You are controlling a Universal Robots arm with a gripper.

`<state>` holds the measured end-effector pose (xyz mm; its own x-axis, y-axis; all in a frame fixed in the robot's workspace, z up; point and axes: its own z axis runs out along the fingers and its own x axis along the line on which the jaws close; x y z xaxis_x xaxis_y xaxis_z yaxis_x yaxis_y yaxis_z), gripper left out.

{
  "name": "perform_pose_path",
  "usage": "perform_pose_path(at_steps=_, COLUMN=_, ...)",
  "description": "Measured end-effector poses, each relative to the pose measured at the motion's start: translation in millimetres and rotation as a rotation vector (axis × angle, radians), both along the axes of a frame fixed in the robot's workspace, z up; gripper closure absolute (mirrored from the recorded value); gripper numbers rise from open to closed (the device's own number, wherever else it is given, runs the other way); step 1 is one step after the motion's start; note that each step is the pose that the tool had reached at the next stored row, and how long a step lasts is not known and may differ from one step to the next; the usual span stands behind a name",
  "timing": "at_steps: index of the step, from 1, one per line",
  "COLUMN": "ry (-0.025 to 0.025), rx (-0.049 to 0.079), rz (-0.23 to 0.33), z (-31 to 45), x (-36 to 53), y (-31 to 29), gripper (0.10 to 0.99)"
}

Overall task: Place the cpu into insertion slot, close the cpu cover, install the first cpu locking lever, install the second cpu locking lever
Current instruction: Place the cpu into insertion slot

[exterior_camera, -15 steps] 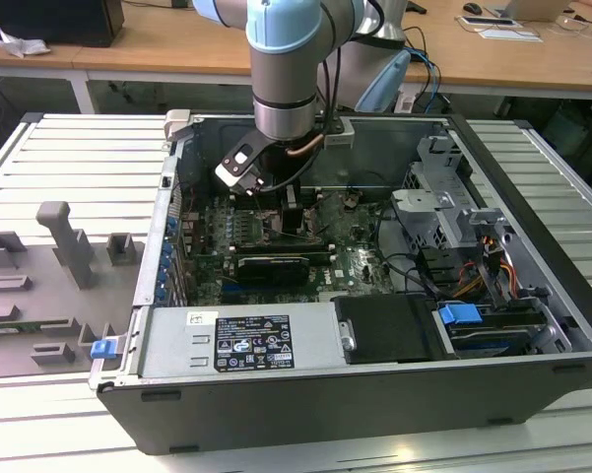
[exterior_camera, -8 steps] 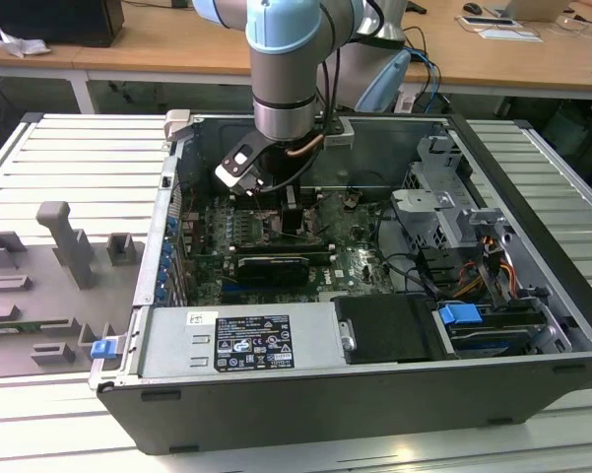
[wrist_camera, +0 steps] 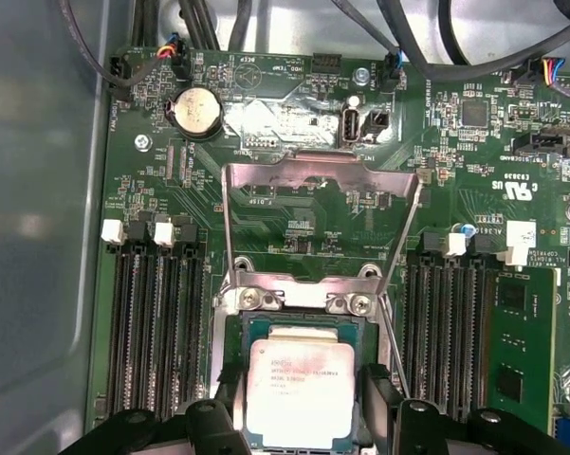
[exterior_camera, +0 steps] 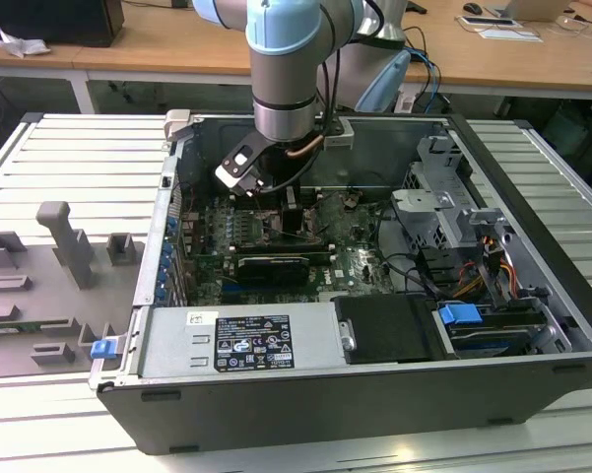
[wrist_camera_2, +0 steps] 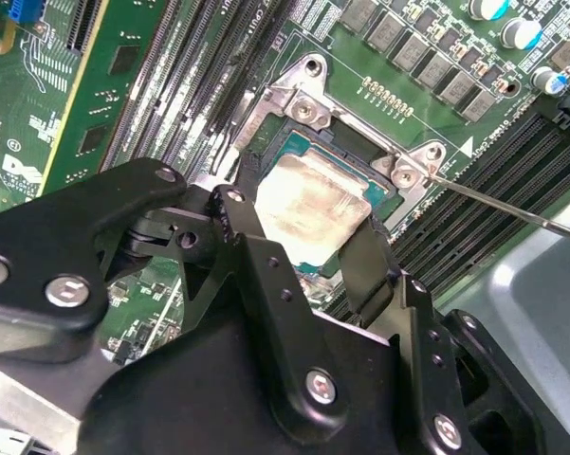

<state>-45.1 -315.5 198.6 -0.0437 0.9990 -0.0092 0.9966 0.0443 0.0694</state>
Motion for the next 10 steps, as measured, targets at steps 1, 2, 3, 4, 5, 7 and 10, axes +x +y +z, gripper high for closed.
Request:
perform_pose_path(at_steps=1, ry=0.0, rx=0.0, rz=0.0, z=0.0, x=0.0, y=0.1, gripper=0.478)
perform_pose_path(at_steps=2, ry=-0.0001, rx=0.0, rz=0.0, z=0.0, x=0.0, y=0.2, gripper=0.478)
perform_pose_path(at_steps=3, ry=0.0002, rx=0.0, rz=0.0, z=0.5, x=0.0, y=0.2, gripper=0.478)
perform_pose_path(at_steps=4, ry=0.0001, rx=0.0, rz=0.0, z=1.4, x=0.0, y=0.2, gripper=0.478)
perform_pose_path(at_steps=5, ry=0.0, rx=0.0, rz=0.0, z=2.8, x=0.0, y=0.2, gripper=0.478)
perform_pose_path(at_steps=7, ry=0.0003, rx=0.0, rz=0.0, z=6.0, x=0.0, y=0.2, gripper=0.478)
perform_pose_path(at_steps=10, ry=0.0047, rx=0.0, rz=0.0, z=10.8, x=0.6, y=0.2, gripper=0.478)
